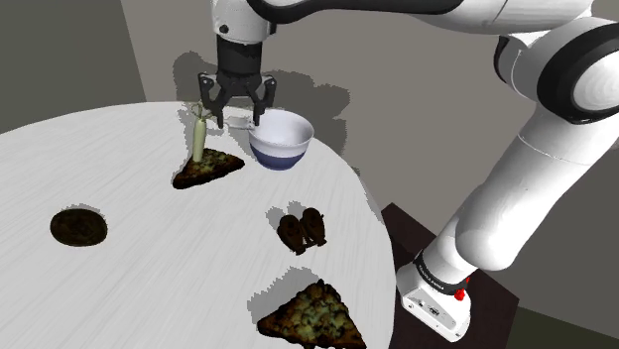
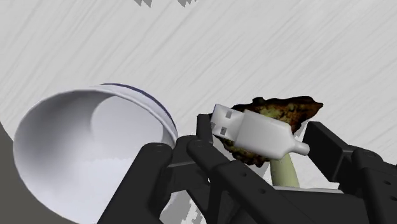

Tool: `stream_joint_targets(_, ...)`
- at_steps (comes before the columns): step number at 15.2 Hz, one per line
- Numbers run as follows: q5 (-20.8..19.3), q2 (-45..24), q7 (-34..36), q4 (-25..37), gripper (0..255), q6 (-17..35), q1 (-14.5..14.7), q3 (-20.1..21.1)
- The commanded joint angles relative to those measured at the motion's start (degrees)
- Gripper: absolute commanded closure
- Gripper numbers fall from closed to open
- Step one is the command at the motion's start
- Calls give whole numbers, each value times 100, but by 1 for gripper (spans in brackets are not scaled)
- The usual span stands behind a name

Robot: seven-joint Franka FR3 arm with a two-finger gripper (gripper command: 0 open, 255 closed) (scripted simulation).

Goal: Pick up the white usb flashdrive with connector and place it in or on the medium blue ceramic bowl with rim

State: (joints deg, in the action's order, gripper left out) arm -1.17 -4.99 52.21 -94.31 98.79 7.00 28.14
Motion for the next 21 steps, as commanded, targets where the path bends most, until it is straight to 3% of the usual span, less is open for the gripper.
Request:
stream_joint_targets(1,94,176,-331,-200,255,41,-184,-133)
stream_joint_targets(11,276,614,-1862,-646,255,58,-950,-871)
stream_joint_targets(21,273,590,-1870,-1389,255,825,-943,-867)
